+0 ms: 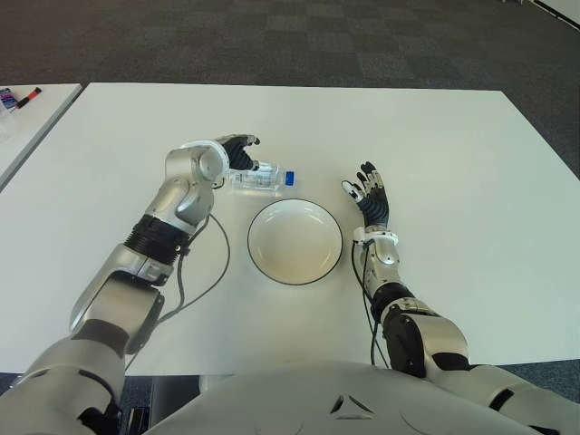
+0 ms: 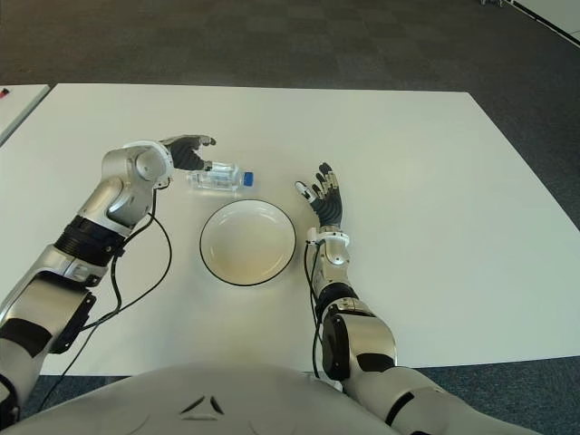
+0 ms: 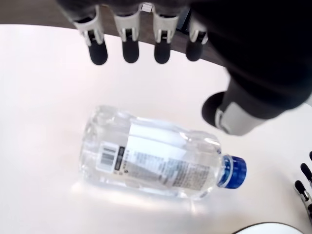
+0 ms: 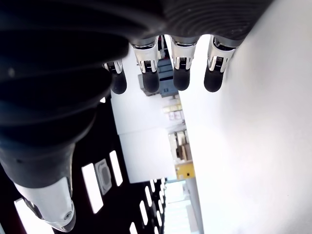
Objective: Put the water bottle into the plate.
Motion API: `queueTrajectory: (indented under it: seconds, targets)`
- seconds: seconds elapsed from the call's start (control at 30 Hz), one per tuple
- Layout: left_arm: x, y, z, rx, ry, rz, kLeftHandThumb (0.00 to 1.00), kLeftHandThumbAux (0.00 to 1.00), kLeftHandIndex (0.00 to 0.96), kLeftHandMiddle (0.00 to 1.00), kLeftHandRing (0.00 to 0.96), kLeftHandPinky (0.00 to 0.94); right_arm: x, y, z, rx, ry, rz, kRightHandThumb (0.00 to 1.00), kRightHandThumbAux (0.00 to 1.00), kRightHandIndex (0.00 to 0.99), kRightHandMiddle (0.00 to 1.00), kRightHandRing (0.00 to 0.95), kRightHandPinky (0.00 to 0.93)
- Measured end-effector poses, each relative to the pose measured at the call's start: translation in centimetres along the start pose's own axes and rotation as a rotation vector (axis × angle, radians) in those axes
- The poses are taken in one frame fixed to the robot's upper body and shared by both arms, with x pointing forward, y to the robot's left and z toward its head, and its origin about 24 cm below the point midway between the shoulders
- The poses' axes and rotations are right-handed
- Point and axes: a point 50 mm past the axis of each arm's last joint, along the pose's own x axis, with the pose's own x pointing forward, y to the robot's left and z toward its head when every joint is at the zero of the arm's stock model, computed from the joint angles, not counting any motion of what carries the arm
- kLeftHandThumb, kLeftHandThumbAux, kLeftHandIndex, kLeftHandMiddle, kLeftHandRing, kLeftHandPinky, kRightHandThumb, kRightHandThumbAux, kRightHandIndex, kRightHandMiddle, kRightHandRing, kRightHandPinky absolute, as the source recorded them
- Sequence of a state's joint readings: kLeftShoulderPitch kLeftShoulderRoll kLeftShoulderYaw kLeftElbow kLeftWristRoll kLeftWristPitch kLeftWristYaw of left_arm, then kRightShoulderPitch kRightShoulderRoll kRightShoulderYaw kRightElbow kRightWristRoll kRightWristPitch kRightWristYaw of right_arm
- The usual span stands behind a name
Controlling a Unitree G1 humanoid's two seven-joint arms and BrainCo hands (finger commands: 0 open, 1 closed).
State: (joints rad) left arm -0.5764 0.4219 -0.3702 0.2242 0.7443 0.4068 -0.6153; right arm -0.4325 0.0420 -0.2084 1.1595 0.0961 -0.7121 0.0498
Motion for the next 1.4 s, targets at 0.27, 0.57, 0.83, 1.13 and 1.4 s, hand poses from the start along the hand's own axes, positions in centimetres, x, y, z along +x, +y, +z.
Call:
queueTrajectory:
  seconds: [0.27, 0.57, 0.83, 1.13, 1.4]
  targets:
    - [-0.1, 0.2, -0.1, 0.011, -0.006, 0.003, 0.337, 0.545, 0.000, 0.014, 0.026, 0.030, 0.0, 0.0, 0.0, 0.000, 0.000, 0.000, 0.065, 0.728, 0.083, 0.070, 0.056, 0.097]
    - [-0.2, 0.4, 0.0, 0.013, -0.019, 0.028, 0.083, 0.600, 0.000, 0.000, 0.000, 0.000, 0.0, 0.0, 0.0, -0.002, 0.001, -0.003, 0.069, 0.734, 0.084, 0.069, 0.055, 0.095]
    - [-0.5, 0.9, 0.0, -0.043, -0.041, 0.075, 0.004, 0.690, 0.000, 0.000, 0.000, 0.000, 0.0, 0.0, 0.0, -0.002, 0.001, -0.003, 0.072, 0.730, 0.083, 0.067, 0.054, 0.094]
    - [-0.7, 1.3, 0.2, -0.086, -0.064, 0.112, 0.000, 0.753, 0.000, 0.000, 0.000, 0.000, 0.0, 0.0, 0.0, -0.005, 0.001, -0.001, 0.077, 0.720, 0.084, 0.068, 0.054, 0.096]
    - [-0.7, 1.2, 0.4, -0.101, -0.084, 0.107, 0.000, 0.780, 0.000, 0.000, 0.000, 0.000, 0.0, 0.1, 0.0, -0.006, 0.001, -0.001, 0.083, 0.729, 0.083, 0.068, 0.054, 0.094]
